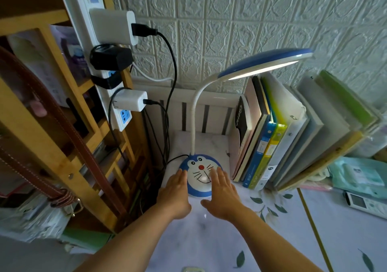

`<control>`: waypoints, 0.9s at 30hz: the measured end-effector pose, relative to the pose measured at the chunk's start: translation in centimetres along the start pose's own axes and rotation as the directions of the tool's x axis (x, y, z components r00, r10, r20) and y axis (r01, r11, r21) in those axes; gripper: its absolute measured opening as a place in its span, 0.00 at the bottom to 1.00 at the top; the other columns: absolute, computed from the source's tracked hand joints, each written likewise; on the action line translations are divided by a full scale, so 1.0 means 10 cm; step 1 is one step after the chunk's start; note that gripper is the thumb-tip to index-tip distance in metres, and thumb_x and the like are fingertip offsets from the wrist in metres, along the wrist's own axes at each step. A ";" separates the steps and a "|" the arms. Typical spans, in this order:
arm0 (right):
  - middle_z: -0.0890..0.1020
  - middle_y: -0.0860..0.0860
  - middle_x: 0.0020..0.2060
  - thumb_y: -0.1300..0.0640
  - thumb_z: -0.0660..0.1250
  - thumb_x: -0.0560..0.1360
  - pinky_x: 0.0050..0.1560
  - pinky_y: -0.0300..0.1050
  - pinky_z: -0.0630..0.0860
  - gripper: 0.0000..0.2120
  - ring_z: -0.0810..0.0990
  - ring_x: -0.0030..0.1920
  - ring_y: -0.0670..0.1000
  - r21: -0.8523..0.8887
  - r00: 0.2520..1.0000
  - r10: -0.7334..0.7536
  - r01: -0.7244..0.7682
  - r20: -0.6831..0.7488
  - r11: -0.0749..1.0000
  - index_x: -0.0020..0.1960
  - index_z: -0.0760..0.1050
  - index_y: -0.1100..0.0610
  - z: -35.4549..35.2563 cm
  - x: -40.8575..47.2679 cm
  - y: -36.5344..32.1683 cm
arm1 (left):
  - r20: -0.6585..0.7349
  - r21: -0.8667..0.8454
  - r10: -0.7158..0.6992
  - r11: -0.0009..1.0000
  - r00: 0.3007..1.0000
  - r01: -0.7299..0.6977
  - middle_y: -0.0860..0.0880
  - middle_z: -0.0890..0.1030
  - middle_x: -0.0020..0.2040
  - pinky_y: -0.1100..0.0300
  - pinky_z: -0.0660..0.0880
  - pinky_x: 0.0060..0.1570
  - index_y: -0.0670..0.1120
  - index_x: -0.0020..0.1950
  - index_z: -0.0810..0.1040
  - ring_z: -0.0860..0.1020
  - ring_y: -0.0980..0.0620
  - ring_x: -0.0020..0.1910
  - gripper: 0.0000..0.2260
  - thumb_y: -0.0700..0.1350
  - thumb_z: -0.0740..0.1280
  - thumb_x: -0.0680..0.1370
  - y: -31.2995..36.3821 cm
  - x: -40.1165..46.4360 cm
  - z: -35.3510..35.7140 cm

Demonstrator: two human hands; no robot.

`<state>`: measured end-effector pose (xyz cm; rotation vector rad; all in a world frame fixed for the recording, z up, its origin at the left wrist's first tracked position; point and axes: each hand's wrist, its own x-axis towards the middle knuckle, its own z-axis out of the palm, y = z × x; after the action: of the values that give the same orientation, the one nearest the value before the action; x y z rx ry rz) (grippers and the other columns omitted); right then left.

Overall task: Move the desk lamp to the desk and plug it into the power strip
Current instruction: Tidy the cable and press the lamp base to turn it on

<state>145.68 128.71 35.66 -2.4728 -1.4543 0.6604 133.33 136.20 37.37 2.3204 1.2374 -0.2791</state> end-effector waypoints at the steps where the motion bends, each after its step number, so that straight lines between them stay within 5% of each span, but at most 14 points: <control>1: 0.41 0.54 0.78 0.47 0.66 0.73 0.76 0.55 0.47 0.45 0.39 0.77 0.56 0.012 1.000 -0.002 0.002 0.006 1.000 0.77 0.39 0.54 0.00 0.01 -0.01 | 0.002 0.001 -0.001 1.000 1.000 0.001 0.50 0.42 0.80 0.48 0.56 0.73 0.49 0.77 0.39 0.46 0.48 0.78 0.42 0.43 0.67 0.75 0.01 0.00 0.01; 12: 0.43 0.51 0.78 0.55 0.66 0.73 0.76 0.52 0.49 0.42 0.42 0.78 0.54 0.028 0.997 -0.078 0.078 -0.003 0.997 0.77 0.41 0.53 -0.01 0.12 -0.12 | 0.014 -0.028 0.013 1.000 1.000 -0.013 0.50 0.44 0.80 0.48 0.58 0.75 0.49 0.78 0.40 0.48 0.48 0.78 0.43 0.43 0.68 0.74 0.01 0.07 0.01; 27: 0.48 0.52 0.78 0.63 0.60 0.73 0.75 0.50 0.40 0.37 0.45 0.78 0.52 -0.277 0.973 -0.229 0.216 -0.015 0.936 0.77 0.44 0.57 0.00 0.26 -0.13 | 0.021 -0.064 0.062 0.996 0.998 -0.060 0.53 0.44 0.80 0.52 0.61 0.74 0.49 0.78 0.40 0.51 0.50 0.78 0.43 0.43 0.68 0.75 0.02 0.16 0.08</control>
<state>145.71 131.61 35.44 -2.4396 -1.8830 0.3755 134.41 136.86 36.15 2.2897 1.1460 -0.2415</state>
